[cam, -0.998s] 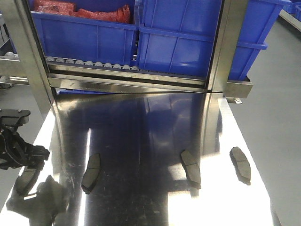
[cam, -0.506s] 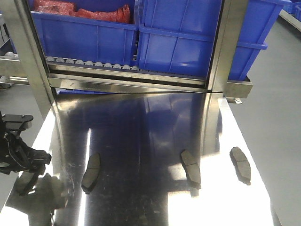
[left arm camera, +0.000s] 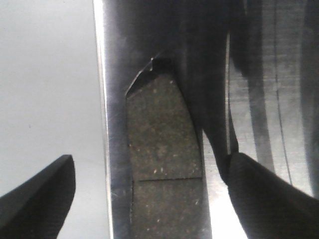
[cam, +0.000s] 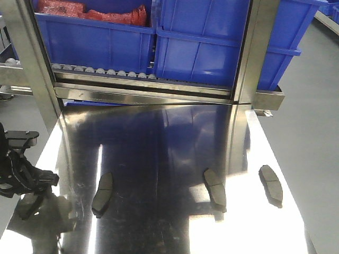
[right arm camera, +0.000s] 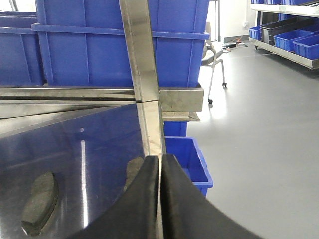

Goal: Move and align brake pads A on conveyor
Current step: 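Lower the left gripper onto the brake pad nearest it and grasp it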

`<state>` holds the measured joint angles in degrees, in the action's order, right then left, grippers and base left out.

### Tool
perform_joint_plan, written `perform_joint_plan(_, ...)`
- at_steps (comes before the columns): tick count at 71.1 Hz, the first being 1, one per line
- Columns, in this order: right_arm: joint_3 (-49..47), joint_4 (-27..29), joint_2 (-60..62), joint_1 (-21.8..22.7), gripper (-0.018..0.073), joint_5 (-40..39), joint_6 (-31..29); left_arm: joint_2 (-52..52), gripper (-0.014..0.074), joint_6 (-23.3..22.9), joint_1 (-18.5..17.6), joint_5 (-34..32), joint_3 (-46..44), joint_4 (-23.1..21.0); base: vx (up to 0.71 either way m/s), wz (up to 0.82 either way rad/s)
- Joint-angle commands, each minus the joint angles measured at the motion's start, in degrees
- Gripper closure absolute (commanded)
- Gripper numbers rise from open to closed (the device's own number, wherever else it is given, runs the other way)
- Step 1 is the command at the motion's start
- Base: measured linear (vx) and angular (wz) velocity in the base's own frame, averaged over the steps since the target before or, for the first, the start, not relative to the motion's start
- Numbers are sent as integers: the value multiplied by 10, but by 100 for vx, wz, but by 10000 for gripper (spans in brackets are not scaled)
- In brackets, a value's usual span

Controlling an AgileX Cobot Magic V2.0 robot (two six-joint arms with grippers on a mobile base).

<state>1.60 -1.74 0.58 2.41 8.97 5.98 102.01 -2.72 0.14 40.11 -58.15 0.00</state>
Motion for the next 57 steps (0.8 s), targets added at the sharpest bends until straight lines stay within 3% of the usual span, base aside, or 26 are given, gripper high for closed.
perform_joint_plan(1,5,0,9,0,564,-41,-3,-19,24,1,-4,-9,-13,-5,0,0)
perform_joint_plan(9,5,0,9,0,564,-41,-3,-20,89,1,-4,-8,-13,-8,0,0)
perform_joint_plan(35,5,0,9,0,564,-41,-3,-22,431,1,-4,-11,-13,-20,0,0)
perform_joint_plan(57,5,0,9,0,564,-41,-3,-35,500,1,-4,-24,-13,-24,0,0)
